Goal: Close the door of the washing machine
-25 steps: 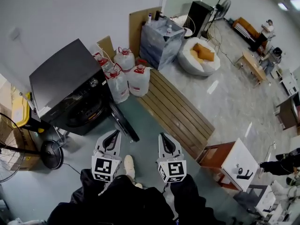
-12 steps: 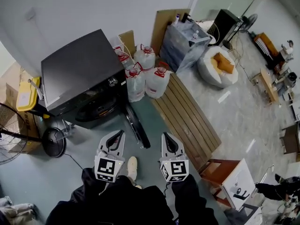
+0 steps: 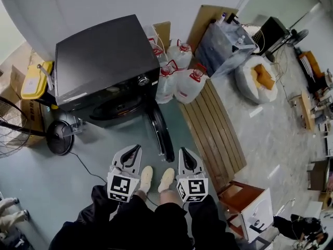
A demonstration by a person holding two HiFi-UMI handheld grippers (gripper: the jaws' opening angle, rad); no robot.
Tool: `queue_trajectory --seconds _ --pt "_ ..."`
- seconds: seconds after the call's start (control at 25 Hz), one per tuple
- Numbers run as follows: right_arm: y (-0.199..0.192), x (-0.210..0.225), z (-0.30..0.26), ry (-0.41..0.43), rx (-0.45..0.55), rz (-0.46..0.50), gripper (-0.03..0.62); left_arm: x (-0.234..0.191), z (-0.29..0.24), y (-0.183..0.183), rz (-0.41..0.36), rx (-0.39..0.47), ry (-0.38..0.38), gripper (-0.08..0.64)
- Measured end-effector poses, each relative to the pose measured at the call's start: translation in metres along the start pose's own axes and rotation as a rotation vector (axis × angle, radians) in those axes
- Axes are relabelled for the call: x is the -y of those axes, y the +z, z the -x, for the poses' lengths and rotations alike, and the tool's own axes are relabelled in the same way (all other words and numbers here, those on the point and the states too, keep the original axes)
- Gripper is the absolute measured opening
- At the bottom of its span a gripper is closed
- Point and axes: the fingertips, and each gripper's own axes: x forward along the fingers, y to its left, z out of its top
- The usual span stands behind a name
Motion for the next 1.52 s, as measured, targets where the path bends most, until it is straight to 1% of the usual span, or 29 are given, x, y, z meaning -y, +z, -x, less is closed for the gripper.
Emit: queue_trajectory --seconds 0.16,0.28,0.52,0.72,0.88,1.08,1.2,1.24,1.32,1.36,1.52 --pt "-0.026 -0.007 -0.021 0.032 -0.05 0.009 0.017 -0.013 -0.008 -0.029 0.044 -0.028 0.024 0.029" --pt "-0.052 -0.008 -0.036 0.068 -0.102 0.024 0.017 -0.019 -0.019 -0.053 0.083 -0.055 0.055 0.029" --pt "-0.123 0.006 -0.055 0.096 -0.203 0.022 0.017 -0.016 -0.043 -0.111 0.141 -0.104 0.091 0.029" --pt "-0.185 0.015 -0.071 0.139 -0.27 0.064 0.017 -0.01 -0.065 -0.164 0.177 -0.145 0.108 0.029" --pt "-0.231 0.018 -0.078 0.167 -0.315 0.072 0.017 -0.007 -0.078 -0.208 0.212 -0.18 0.122 0.029" --pt "-0.285 0.024 -0.078 0.178 -0.378 0.072 0.017 0.0 -0.09 -0.252 0.242 -0.219 0.125 0.029" --pt "-0.306 0.031 -0.082 0.165 -0.399 0.09 0.018 0.001 -0.096 -0.27 0.257 -0.235 0.132 0.029" --pt "-0.312 0.033 -0.083 0.172 -0.409 0.09 0.018 0.002 -0.097 -0.275 0.263 -0.239 0.135 0.029" --pt "-0.325 0.034 -0.084 0.205 -0.436 0.084 0.148 0.004 -0.098 -0.283 0.275 -0.247 0.14 0.029" --pt "-0.331 0.035 -0.084 0.218 -0.45 0.085 0.163 0.004 -0.099 -0.287 0.28 -0.251 0.143 0.029" --pt "-0.349 0.041 -0.09 0.24 -0.49 0.11 0.184 0.004 -0.101 -0.301 0.294 -0.263 0.157 0.029"
